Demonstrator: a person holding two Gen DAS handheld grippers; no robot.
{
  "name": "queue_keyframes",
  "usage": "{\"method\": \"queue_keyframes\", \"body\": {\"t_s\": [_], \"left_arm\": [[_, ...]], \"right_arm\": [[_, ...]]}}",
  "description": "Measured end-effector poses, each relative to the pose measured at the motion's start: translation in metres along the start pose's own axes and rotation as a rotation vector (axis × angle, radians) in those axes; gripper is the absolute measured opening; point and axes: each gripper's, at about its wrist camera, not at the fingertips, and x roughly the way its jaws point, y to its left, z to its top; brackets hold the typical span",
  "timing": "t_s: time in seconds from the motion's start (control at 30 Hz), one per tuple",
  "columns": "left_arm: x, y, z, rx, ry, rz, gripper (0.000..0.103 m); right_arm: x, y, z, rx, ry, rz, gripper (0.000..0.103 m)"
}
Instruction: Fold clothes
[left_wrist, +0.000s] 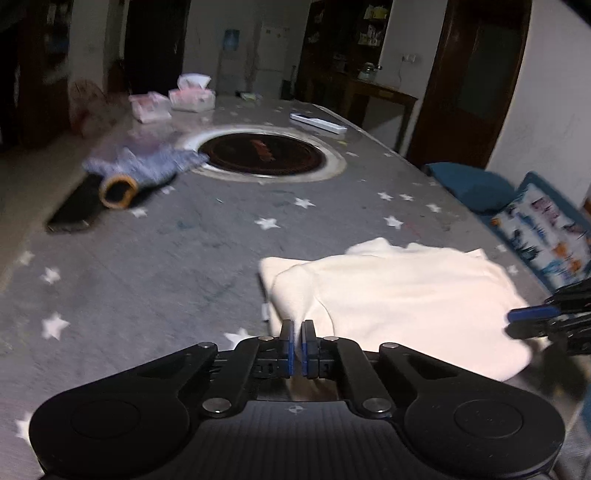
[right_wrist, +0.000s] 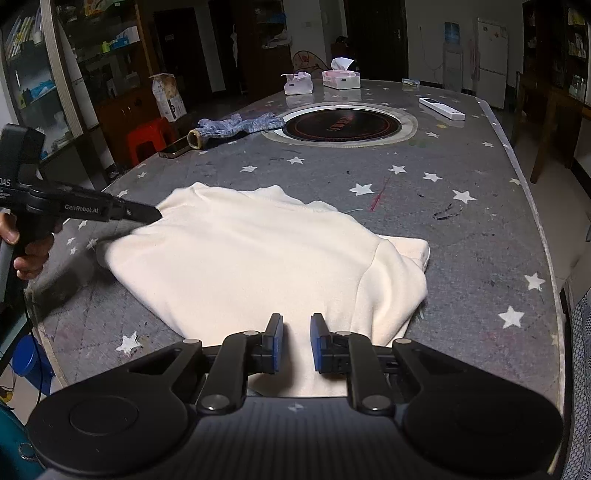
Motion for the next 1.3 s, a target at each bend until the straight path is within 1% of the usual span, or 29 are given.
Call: {"method": "queue_keyframes", "body": {"t_s": [0.1, 0.13, 0.2, 0.3, 0.33, 0.47, 0.57, 0.67, 0.77, 0.83, 0.97, 1.03, 1.1, 1.23, 1.3], "left_arm": [[0.005, -0.004, -0.004, 0.035, 0.019, 0.018, 0.004], [0.004, -0.005, -0.004, 0.041, 0.020, 0.010, 0.005], [-0.001, -0.008, -0.001, 0.052, 0.005, 0.003, 0.008], [-0.012, -0.010, 0.006, 0.062, -0.032, 0.005, 0.008], [-0.014, -0.011, 0.009, 0.064, -0.041, -0.003, 0.008], [-0.011, -0.022, 0.013, 0.081, -0.035, -0.058, 0.008], [0.003, -0.027, 0.011, 0.086, -0.002, -0.072, 0.008], [0.015, -0.025, 0.012, 0.068, 0.033, -0.071, 0.008], [0.017, -0.023, 0.021, 0.045, 0.018, -0.105, 0.008], [0.022, -0.025, 0.028, 0.043, 0.012, -0.115, 0.008], [0.043, -0.025, 0.038, 0.042, 0.032, -0.095, 0.008], [0.055, -0.024, 0.039, 0.044, 0.055, -0.078, 0.008], [0.060, -0.021, 0.038, 0.043, 0.063, -0.074, 0.008], [0.050, -0.018, 0.038, 0.040, 0.043, -0.078, 0.008], [0.038, -0.021, 0.036, 0.060, 0.024, -0.095, 0.008]], "right_arm": [[0.000, 0.000, -0.001, 0.003, -0.003, 0.000, 0.015], [-0.001, 0.000, 0.001, 0.004, -0.002, -0.001, 0.015], [-0.004, -0.001, 0.005, 0.006, -0.008, -0.004, 0.015], [-0.008, -0.007, 0.014, 0.024, -0.041, -0.028, 0.015], [-0.008, -0.010, 0.017, 0.033, -0.050, -0.037, 0.015], [0.005, -0.027, 0.029, 0.074, -0.066, -0.067, 0.015], [0.019, -0.036, 0.031, 0.095, -0.046, -0.093, 0.015], [0.026, -0.042, 0.030, 0.124, -0.026, -0.098, 0.016], [0.021, -0.035, 0.037, 0.097, -0.050, -0.099, 0.016], [0.022, -0.031, 0.045, 0.091, -0.068, -0.081, 0.016], [0.039, -0.024, 0.058, 0.094, -0.076, -0.046, 0.016], [0.054, -0.021, 0.062, 0.097, -0.054, -0.032, 0.016], [0.065, -0.018, 0.063, 0.087, -0.030, -0.042, 0.016], [0.062, -0.011, 0.063, 0.052, -0.034, -0.060, 0.019], [0.054, -0.003, 0.061, 0.023, -0.035, -0.041, 0.019]]}}
